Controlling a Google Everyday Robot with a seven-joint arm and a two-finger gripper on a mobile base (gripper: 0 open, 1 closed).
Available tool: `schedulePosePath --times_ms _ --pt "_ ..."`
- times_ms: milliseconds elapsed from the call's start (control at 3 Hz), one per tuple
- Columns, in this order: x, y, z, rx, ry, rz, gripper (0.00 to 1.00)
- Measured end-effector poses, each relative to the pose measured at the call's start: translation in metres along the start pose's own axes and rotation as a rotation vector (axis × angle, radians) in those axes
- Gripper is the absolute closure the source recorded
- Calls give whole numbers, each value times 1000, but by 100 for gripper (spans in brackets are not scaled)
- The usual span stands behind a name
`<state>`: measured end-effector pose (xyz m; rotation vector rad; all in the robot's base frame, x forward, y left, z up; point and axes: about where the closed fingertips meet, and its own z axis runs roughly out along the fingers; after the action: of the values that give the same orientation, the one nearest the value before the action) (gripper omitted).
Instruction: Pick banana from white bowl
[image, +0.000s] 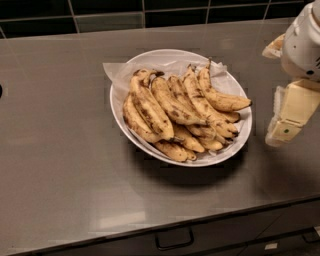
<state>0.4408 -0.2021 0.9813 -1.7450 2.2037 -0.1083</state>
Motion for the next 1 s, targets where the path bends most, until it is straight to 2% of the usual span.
schedulePosePath --times_ms 333,667,1000 --pt "-38 8 2 -14 -27 -50 0" --pt "-80 23 25 -77 -66 -71 0" --pt "-80 23 25 -77 -66 -71 0"
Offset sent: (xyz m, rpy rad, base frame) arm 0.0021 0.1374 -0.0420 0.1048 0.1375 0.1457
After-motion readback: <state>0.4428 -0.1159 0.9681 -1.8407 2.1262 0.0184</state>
